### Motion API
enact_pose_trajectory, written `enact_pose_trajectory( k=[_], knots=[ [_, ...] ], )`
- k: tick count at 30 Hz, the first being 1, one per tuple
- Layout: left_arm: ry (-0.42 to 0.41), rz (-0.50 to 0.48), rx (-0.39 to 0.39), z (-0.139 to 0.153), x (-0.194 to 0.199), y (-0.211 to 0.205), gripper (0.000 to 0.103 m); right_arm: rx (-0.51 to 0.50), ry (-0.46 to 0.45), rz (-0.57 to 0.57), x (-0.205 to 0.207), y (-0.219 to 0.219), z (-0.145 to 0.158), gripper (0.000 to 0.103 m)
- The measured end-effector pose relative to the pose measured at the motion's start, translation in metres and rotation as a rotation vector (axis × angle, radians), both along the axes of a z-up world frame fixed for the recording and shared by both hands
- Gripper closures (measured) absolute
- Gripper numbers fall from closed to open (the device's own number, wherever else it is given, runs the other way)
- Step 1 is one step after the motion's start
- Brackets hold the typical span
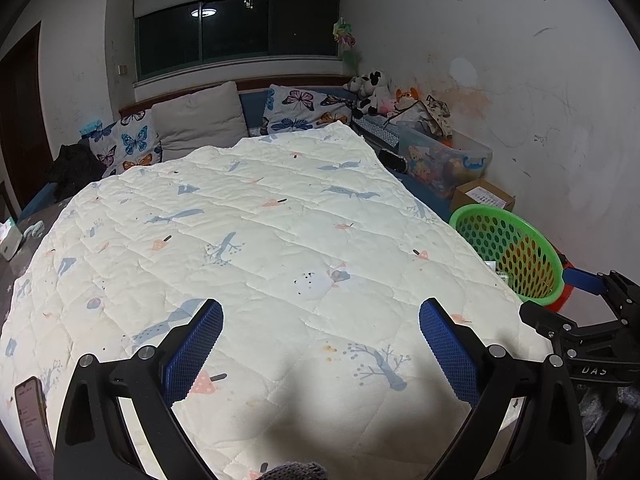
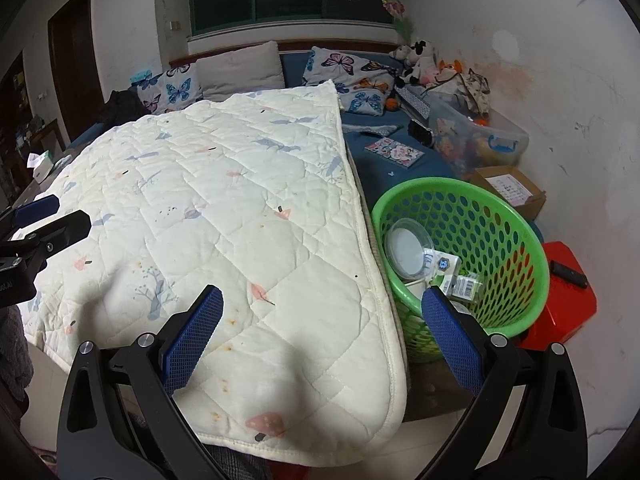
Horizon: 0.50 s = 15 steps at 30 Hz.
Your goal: Collect trash
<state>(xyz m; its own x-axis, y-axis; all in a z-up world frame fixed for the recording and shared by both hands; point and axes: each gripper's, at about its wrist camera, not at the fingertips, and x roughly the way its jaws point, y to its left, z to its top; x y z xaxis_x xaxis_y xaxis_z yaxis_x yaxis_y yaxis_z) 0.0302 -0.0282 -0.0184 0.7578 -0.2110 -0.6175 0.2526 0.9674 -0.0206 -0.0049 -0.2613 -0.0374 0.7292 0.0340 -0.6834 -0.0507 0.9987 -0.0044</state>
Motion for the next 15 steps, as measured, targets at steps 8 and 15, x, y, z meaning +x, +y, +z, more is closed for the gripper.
enact_pose_trajectory(
  k=[8,15],
  knots=[
    [-0.009,-0.001,0.002,0.0002,-0.0010,-0.0023,0.008,-0.003,-0.001,-0.002,-0.0003,-0.0014,0.0012,0.004],
    [-0.027,0.015,0.001,-0.0001,-0.0004,0.0017,0.008,-0.003,-0.011,-0.003,-0.0022,-0.0010,0.0062,0.004]
  ],
)
